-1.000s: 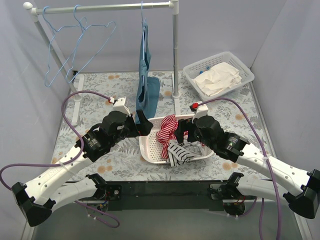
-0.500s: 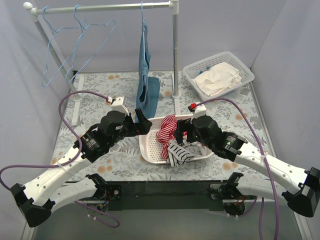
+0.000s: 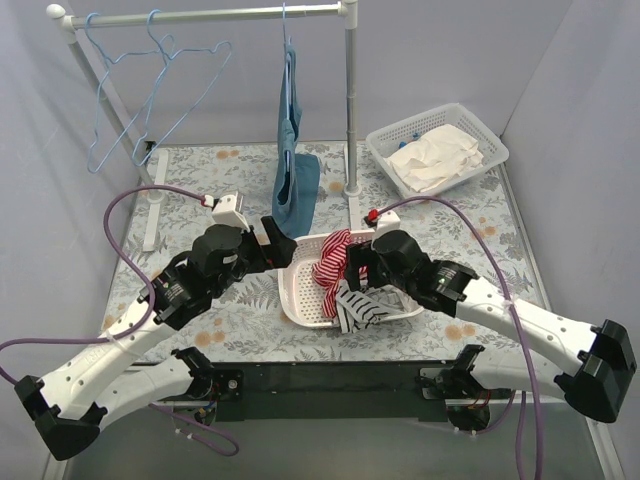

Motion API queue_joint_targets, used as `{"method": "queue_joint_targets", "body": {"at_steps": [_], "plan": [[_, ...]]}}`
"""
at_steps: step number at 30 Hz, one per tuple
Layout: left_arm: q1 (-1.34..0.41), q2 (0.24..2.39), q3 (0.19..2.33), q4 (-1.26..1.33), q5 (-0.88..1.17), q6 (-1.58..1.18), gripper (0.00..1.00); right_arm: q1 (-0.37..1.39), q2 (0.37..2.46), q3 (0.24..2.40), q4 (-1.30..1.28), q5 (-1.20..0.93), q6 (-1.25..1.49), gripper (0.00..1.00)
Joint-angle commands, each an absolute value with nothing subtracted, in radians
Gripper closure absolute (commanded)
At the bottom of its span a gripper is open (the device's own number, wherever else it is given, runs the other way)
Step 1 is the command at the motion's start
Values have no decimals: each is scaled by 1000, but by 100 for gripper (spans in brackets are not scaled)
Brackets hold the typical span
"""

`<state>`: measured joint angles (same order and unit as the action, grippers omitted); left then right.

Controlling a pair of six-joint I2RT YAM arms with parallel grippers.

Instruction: Place the tank top on the hanger

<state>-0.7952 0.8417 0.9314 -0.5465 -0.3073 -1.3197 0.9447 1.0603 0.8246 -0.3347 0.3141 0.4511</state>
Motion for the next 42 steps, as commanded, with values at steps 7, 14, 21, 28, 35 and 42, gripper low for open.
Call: {"method": "queue_joint_targets", "body": {"at_steps": [7, 14, 21, 28, 35, 42], "plan": [[-798, 821, 893, -627, -374, -1397, 2, 945, 1273, 997, -292, 288, 417, 8], [-798, 793, 848, -649, -376, -1420, 2, 945, 1289, 1034, -331, 319, 406, 10], [-798, 819, 828, -661, -365, -1437, 2, 945, 1189, 993, -402, 243, 423, 11], [-798, 844, 793, -627, -348, -1450, 2, 951, 1078, 954, -543, 73, 414, 12], [-798, 910, 785, -623, -348, -1465, 2, 1021, 1054, 861, -637, 17, 440, 12], [-798, 936, 759, -559, -310, -1454, 2, 1042, 1150, 867, -637, 171, 462, 22]]}}
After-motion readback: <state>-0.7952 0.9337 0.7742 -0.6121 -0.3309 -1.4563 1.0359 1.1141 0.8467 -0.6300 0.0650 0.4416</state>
